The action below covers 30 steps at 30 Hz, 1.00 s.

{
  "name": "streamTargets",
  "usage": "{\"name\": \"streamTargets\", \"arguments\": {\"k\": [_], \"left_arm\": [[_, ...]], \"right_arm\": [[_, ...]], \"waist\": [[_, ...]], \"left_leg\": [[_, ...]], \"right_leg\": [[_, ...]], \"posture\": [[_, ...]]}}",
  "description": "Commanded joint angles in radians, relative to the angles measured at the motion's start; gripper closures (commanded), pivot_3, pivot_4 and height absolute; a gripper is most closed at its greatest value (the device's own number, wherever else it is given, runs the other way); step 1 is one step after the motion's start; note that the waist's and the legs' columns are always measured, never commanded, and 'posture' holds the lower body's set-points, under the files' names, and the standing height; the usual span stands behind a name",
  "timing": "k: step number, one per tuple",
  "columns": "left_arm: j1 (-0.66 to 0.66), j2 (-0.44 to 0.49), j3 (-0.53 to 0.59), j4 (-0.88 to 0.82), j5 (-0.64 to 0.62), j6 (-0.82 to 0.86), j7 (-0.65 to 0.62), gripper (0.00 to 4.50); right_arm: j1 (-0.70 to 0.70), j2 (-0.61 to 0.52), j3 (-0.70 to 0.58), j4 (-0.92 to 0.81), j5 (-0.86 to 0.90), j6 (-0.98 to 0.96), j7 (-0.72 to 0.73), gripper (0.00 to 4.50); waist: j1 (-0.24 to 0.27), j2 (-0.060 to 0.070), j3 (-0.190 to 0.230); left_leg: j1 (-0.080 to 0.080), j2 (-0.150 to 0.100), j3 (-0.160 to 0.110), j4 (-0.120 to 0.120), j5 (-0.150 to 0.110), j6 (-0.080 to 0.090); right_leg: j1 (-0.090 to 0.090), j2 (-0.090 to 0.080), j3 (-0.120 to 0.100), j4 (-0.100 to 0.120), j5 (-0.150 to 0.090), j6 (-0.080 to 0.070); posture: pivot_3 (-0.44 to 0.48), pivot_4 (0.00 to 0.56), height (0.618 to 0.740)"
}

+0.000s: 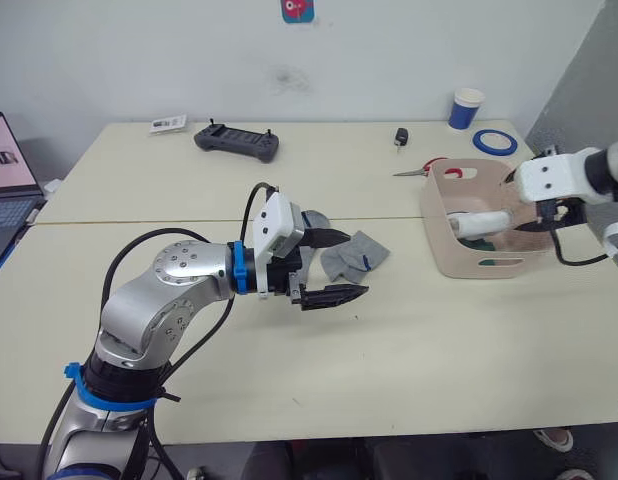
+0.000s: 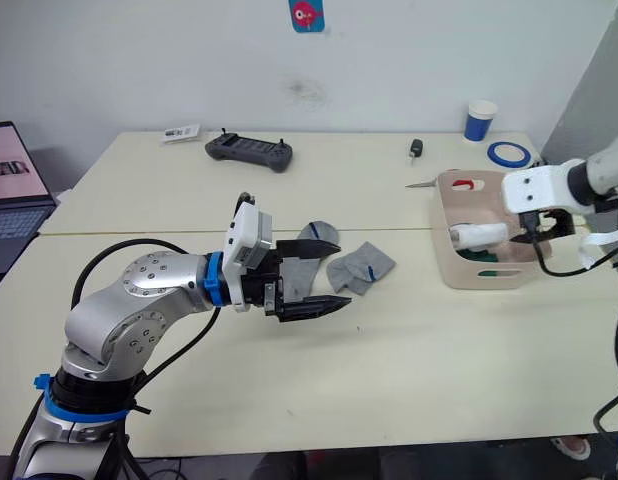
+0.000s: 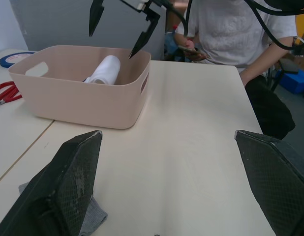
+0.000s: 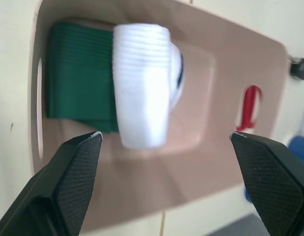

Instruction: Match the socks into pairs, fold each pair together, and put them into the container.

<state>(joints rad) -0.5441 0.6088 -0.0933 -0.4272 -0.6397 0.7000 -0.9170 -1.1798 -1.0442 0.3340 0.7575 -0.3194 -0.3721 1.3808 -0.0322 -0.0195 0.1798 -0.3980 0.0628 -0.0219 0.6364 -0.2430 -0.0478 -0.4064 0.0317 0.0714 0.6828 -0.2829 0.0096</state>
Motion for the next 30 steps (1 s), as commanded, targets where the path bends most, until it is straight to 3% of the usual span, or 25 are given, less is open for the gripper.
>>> {"name": "streamTargets", "arguments": {"k": [1,6,9,12,16,22,30], "left_arm": [[-0.003,0.010,0.023,-0.010,0.001,-0.023,-0.005,0.00],[0.057,0.058,0.113,-0.007,0.001,-0.041,0.014,0.00],[0.183,0.090,0.253,0.051,0.054,-0.111,0.066,0.00],[0.330,0.100,0.367,0.111,0.120,-0.215,0.101,0.00],[0.471,0.090,0.432,0.162,0.161,-0.323,0.092,0.00],[0.665,0.040,0.480,0.230,0.174,-0.398,0.094,0.00],[0.653,-0.022,0.458,0.202,0.108,-0.326,0.156,0.00]], "right_arm": [[0.020,-0.052,-0.088,-0.102,0.045,0.054,-0.027,0.02],[0.114,-0.045,-0.259,-0.278,0.170,0.198,-0.145,0.02],[0.362,0.071,-0.479,-0.616,0.382,0.418,-0.277,0.02],[0.654,0.228,-0.584,-0.978,0.508,0.585,-0.415,0.02],[0.870,0.346,-0.582,-1.206,0.564,0.717,-0.526,0.02],[1.208,0.465,-0.455,-1.334,0.507,0.690,-0.630,0.02],[1.258,0.445,-0.418,-1.355,0.516,0.689,-0.627,0.02]], "waist": [[0.000,0.000,0.000],[-0.005,0.001,0.001],[-0.006,0.001,0.000],[-0.004,-0.001,-0.001],[0.004,0.007,0.005],[0.005,-0.002,-0.001],[0.000,-0.006,-0.002]], "left_leg": [[0.000,0.000,0.000,0.000,0.000,0.000],[0.000,0.000,0.000,0.004,0.000,0.000],[0.000,0.001,-0.002,0.005,0.000,0.000],[0.002,0.003,-0.005,0.008,0.000,0.001],[0.000,0.001,-0.003,0.009,0.000,0.000],[0.003,-0.001,0.000,0.009,0.001,-0.001],[0.005,0.000,0.003,0.009,0.003,-0.006]], "right_leg": [[0.000,0.000,0.000,0.000,0.000,0.000],[0.000,0.000,0.001,0.002,0.000,0.000],[0.001,0.000,0.000,0.005,0.000,0.000],[0.003,0.001,0.001,0.009,-0.001,-0.001],[0.000,0.000,0.000,0.015,-0.002,-0.002],[0.003,-0.003,0.000,0.013,-0.005,0.004],[0.002,-0.002,0.002,0.013,-0.004,-0.001]], "posture": [[0.000,0.150,0.740],[0.000,0.150,0.740],[0.000,0.150,0.740],[0.000,0.150,0.740],[0.000,0.150,0.740],[0.000,0.150,0.740],[0.000,0.150,0.740]]}}
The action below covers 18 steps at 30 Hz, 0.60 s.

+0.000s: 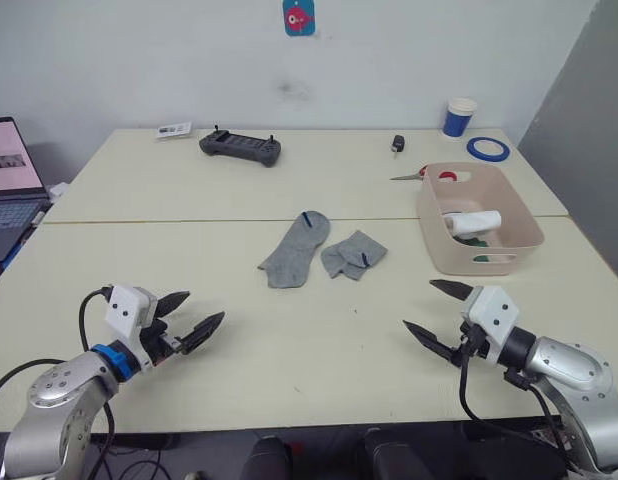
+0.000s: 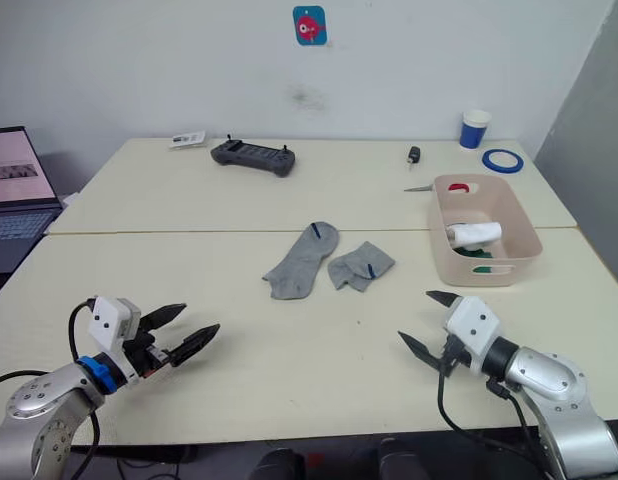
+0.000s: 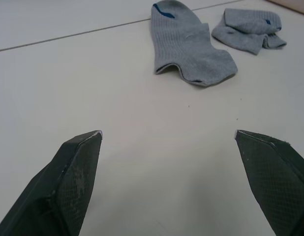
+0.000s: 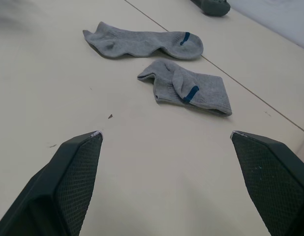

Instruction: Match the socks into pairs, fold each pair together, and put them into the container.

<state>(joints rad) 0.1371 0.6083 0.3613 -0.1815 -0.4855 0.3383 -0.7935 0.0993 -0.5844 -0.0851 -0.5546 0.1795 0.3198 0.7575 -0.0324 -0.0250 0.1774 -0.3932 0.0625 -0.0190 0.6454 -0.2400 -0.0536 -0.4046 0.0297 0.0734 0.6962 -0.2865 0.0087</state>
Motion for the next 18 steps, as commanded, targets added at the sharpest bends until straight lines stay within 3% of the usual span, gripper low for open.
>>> {"name": "streamTargets", "arguments": {"k": [1,7,10,18], "left_arm": [[-0.045,-0.039,-0.004,-0.049,-0.063,0.061,0.053,0.00],[-0.188,-0.159,-0.031,-0.063,-0.194,0.266,0.214,0.00],[-0.296,-0.224,-0.075,-0.020,-0.186,0.347,0.327,0.00],[-0.487,-0.312,-0.144,0.173,-0.123,0.435,0.462,0.00]], "right_arm": [[-0.029,-0.017,0.004,-0.047,0.023,0.010,-0.005,0.02],[-0.059,-0.035,0.053,-0.077,0.007,0.043,-0.012,0.02],[-0.078,-0.043,0.089,-0.120,-0.008,0.067,-0.023,0.02],[-0.129,-0.049,0.109,-0.174,0.014,0.144,-0.053,0.02]], "waist": [[0.000,0.000,0.000],[0.001,-0.001,0.000],[0.004,-0.002,0.001],[-0.002,-0.004,0.000]], "left_leg": [[0.000,0.000,0.000,0.000,0.000,0.000],[-0.001,0.001,-0.004,-0.001,0.000,0.000],[-0.002,0.001,-0.005,0.000,0.000,0.000],[-0.002,0.000,-0.005,0.000,0.000,0.000]], "right_leg": [[0.000,0.001,0.000,0.000,0.000,0.000],[0.000,0.003,-0.002,0.000,0.003,0.005],[0.000,0.003,-0.003,0.000,0.003,0.005],[0.000,0.004,-0.002,0.000,0.004,0.007]], "posture": [[0.000,0.150,0.740],[0.000,0.150,0.740],[0.000,0.150,0.740],[0.000,0.150,0.740]]}}
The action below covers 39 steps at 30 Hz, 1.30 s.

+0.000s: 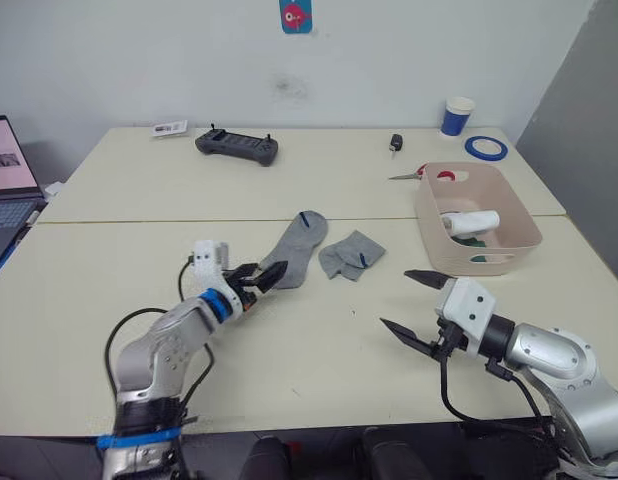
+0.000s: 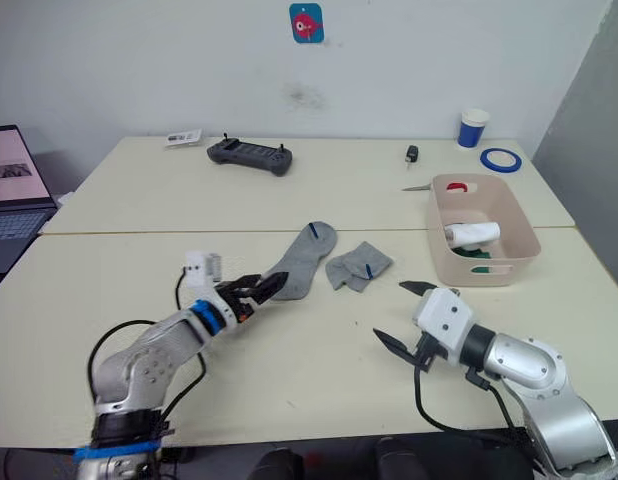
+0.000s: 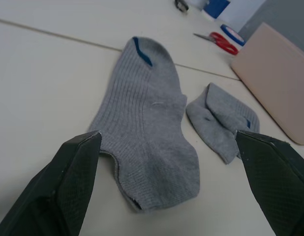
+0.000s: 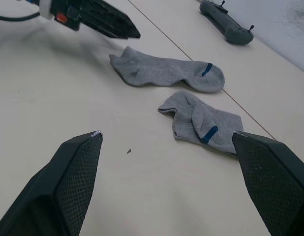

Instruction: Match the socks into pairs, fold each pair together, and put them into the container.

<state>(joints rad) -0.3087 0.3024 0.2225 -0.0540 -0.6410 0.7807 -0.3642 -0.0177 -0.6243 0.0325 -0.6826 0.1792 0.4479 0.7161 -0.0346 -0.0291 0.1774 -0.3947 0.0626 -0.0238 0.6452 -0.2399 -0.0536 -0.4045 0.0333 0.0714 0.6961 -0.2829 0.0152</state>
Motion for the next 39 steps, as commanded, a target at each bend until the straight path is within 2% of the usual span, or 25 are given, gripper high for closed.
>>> {"name": "streamTargets", "arguments": {"k": [1,2,5,16,18,22,29,32,35,38,39], "left_arm": [[-0.060,-0.014,-0.007,0.066,0.036,-0.013,0.034,0.00],[-0.078,-0.022,-0.006,0.083,0.040,-0.018,0.039,0.00],[-0.111,-0.042,-0.003,0.123,0.034,-0.001,0.043,0.58],[-0.128,-0.059,0.010,0.175,0.038,-0.018,0.029,4.01],[-0.114,-0.050,0.026,0.147,0.022,-0.021,0.015,4.48],[-0.026,0.032,0.065,0.000,-0.039,0.004,-0.076,4.48],[0.093,0.133,0.167,-0.110,-0.140,0.059,-0.127,4.48],[0.139,0.128,0.188,-0.148,-0.114,-0.016,-0.123,4.48],[0.197,0.186,0.119,-0.186,-0.024,-0.110,-0.200,4.48],[0.209,0.196,0.105,-0.192,-0.023,-0.116,-0.206,4.48],[0.211,0.201,0.100,-0.195,-0.029,-0.107,-0.211,4.31]], "right_arm": [[-0.013,-0.011,-0.011,-0.049,0.017,0.021,-0.012,0.02],[-0.011,-0.014,-0.015,-0.050,0.018,0.025,-0.011,0.02],[-0.007,-0.016,-0.018,-0.052,0.018,0.029,-0.012,0.00],[-0.011,-0.022,0.000,-0.034,0.001,0.008,-0.004,0.00],[-0.015,-0.021,0.002,-0.034,0.002,0.008,-0.006,0.00],[-0.026,-0.017,0.011,-0.036,0.008,0.010,-0.006,0.00],[-0.080,0.006,0.048,-0.007,0.019,0.008,-0.001,0.00],[-0.133,0.038,0.087,0.027,0.012,0.018,-0.009,0.00],[-0.178,0.070,0.122,0.055,0.009,0.027,-0.015,0.00],[-0.199,0.078,0.150,0.071,-0.001,0.019,-0.010,0.00],[-0.204,0.079,0.158,0.074,-0.004,0.018,-0.010,0.00]], "waist": [[0.001,0.000,0.000],[0.002,0.000,0.000],[0.003,0.000,0.000],[0.002,-0.001,0.000],[0.002,-0.001,0.000],[-0.009,-0.001,0.000],[-0.009,-0.001,0.000],[-0.009,-0.001,0.001],[-0.009,-0.002,0.001],[-0.003,-0.002,0.001],[0.000,-0.002,0.001]], "left_leg": [[0.000,0.000,0.000,0.000,0.000,0.000],[0.000,0.000,-0.001,0.000,0.000,0.000],[0.000,0.000,0.000,0.000,0.000,0.000],[-0.001,0.000,0.000,0.000,0.000,0.000],[-0.001,0.000,0.000,0.000,0.000,0.000],[-0.001,0.001,0.000,-0.001,0.000,0.000],[0.000,0.000,0.000,-0.001,0.000,0.000],[-0.001,0.000,0.001,0.000,0.000,0.000],[-0.001,0.000,0.000,-0.001,0.000,-0.001],[-0.001,0.000,0.000,-0.002,0.000,-0.001],[-0.002,0.000,0.000,-0.002,0.000,0.000]], "right_leg": [[0.000,0.000,0.000,0.000,0.000,0.000],[0.000,0.000,0.000,0.000,0.000,0.000],[0.000,0.000,0.000,0.000,0.000,0.000],[0.000,0.000,0.000,0.000,0.000,0.000],[0.000,0.000,0.000,0.000,0.000,0.000],[-0.001,0.000,0.000,0.000,0.000,0.000],[-0.001,0.000,0.000,0.000,0.000,0.000],[-0.001,-0.001,0.000,-0.001,0.000,0.000],[-0.001,-0.001,0.000,-0.001,0.000,0.000],[-0.001,-0.001,0.000,-0.001,-0.001,-0.001],[-0.001,-0.001,0.000,-0.002,-0.001,-0.001]], "posture": [[0.000,0.150,0.740],[0.000,0.150,0.740],[0.000,0.150,0.740],[0.000,0.150,0.740],[0.000,0.150,0.740],[0.000,0.150,0.740],[0.000,0.150,0.740],[0.000,0.150,0.740],[0.000,0.150,0.740],[0.000,0.150,0.740],[0.000,0.150,0.740]]}}
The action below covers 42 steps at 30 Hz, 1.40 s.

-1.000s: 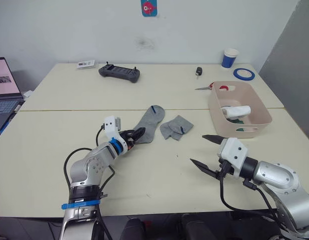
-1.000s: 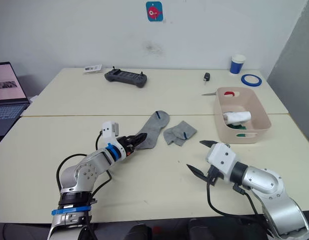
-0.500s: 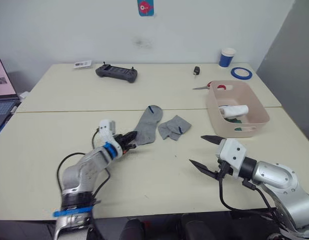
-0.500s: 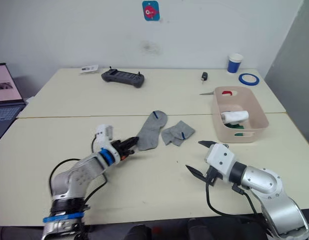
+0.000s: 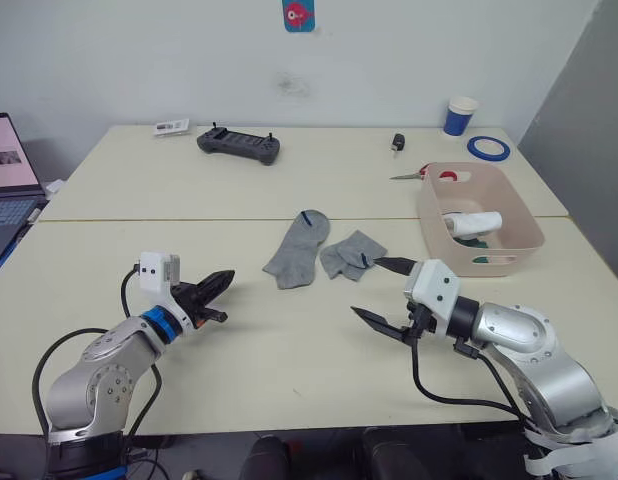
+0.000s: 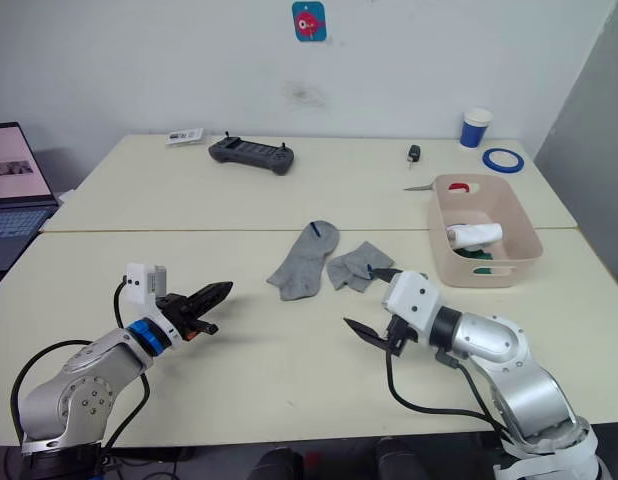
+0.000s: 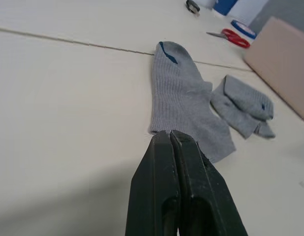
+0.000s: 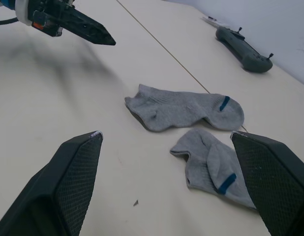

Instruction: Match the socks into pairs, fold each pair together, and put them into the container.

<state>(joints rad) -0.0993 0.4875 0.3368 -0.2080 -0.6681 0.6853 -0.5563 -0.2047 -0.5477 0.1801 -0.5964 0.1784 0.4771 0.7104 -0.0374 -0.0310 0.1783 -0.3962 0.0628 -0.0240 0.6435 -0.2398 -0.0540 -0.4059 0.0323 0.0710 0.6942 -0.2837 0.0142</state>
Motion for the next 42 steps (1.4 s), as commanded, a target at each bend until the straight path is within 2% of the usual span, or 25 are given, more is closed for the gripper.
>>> {"name": "streamTargets", "arguments": {"k": [1,3,5,7,10,14,15,18,22,30,34,42], "left_arm": [[0.003,0.019,-0.018,-0.044,-0.005,-0.005,-0.023,4.10],[-0.010,0.005,-0.021,-0.072,-0.078,0.065,-0.017,3.62],[-0.031,-0.041,-0.027,-0.105,-0.176,0.156,0.028,2.96],[-0.044,-0.092,-0.036,-0.113,-0.210,0.193,0.083,2.36],[-0.071,-0.158,-0.045,-0.092,-0.211,0.200,0.158,1.39],[-0.090,-0.227,-0.091,-0.077,-0.094,0.130,0.275,0.08],[-0.093,-0.237,-0.112,-0.080,-0.041,0.087,0.299,0.03],[-0.076,-0.205,-0.212,-0.089,0.096,0.004,0.289,0.03],[-0.094,-0.188,-0.276,-0.013,0.211,-0.071,0.290,0.03],[-0.216,-0.185,-0.317,0.182,0.304,-0.070,0.263,0.03],[-0.231,-0.168,-0.339,0.220,0.328,-0.047,0.226,0.87],[-0.225,-0.161,-0.301,0.224,0.330,-0.022,0.202,3.39]], "right_arm": [[-0.020,0.002,0.014,-0.011,-0.004,-0.011,-0.005,0.00],[-0.028,0.005,0.023,-0.011,-0.001,-0.007,-0.004,0.00],[-0.035,0.006,0.022,-0.016,0.007,0.002,-0.005,0.00],[-0.036,0.004,0.018,-0.022,0.011,0.009,-0.008,0.00],[-0.031,-0.001,0.010,-0.030,0.012,0.019,-0.012,0.00],[-0.008,-0.012,-0.001,-0.050,0.014,0.032,-0.017,0.00],[-0.002,-0.016,-0.004,-0.055,0.014,0.035,-0.019,0.00],[0.010,-0.022,-0.009,-0.067,0.016,0.044,-0.027,0.00],[0.012,-0.022,-0.008,-0.070,0.017,0.047,-0.032,0.00],[0.012,-0.023,-0.001,-0.058,0.015,0.043,-0.027,0.00],[0.014,-0.024,0.002,-0.059,0.013,0.044,-0.028,0.00],[0.030,-0.026,0.005,-0.067,0.010,0.045,-0.030,0.00]], "waist": [[0.004,0.000,0.000],[0.004,0.000,0.000],[0.006,0.000,0.000],[0.007,0.000,0.000],[0.006,0.000,0.000],[0.005,0.000,0.000],[0.005,0.000,0.000],[0.006,0.000,0.000],[0.006,0.000,0.000],[0.006,0.000,0.000],[0.006,0.000,0.000],[0.006,0.000,0.000]], "left_leg": [[0.000,0.000,0.000,0.000,0.000,0.000],[-0.001,0.000,0.000,0.000,0.000,0.000],[-0.002,0.000,0.000,0.000,0.000,0.000],[-0.003,0.000,0.000,0.000,0.000,0.000],[-0.003,0.000,0.000,0.000,0.000,0.000],[-0.002,0.000,-0.001,0.000,0.000,0.000],[-0.003,0.000,-0.001,0.000,0.000,0.000],[-0.003,0.000,-0.001,0.000,0.000,0.000],[-0.003,0.000,0.000,0.000,0.000,0.000],[-0.003,0.000,0.000,0.000,0.000,0.000],[-0.003,0.000,0.000,0.000,0.000,0.000],[-0.003,0.000,0.000,0.000,0.000,0.000]], "right_leg": [[0.000,0.000,0.000,-0.001,0.000,0.000],[0.000,0.000,0.000,-0.002,0.000,0.000],[0.000,0.000,0.000,-0.004,0.001,0.001],[0.000,0.000,-0.001,-0.005,0.001,0.002],[0.001,0.000,0.000,-0.006,0.001,0.002],[0.001,0.000,0.000,-0.006,0.002,0.002],[0.001,0.000,0.000,-0.006,0.002,0.002],[0.001,0.000,0.000,-0.006,0.002,0.002],[0.001,0.000,0.000,-0.006,0.002,0.002],[0.001,0.000,0.000,-0.006,0.002,0.003],[0.001,0.000,0.000,-0.006,0.002,0.003],[0.001,0.000,0.000,-0.007,0.002,0.003]], "posture": [[0.000,0.150,0.740],[0.000,0.150,0.740],[0.000,0.150,0.740],[0.000,0.150,0.740],[0.000,0.150,0.740],[0.000,0.150,0.740],[0.000,0.150,0.740],[0.000,0.150,0.740],[0.000,0.150,0.740],[0.000,0.150,0.740],[0.000,0.150,0.740],[0.000,0.150,0.740]]}}
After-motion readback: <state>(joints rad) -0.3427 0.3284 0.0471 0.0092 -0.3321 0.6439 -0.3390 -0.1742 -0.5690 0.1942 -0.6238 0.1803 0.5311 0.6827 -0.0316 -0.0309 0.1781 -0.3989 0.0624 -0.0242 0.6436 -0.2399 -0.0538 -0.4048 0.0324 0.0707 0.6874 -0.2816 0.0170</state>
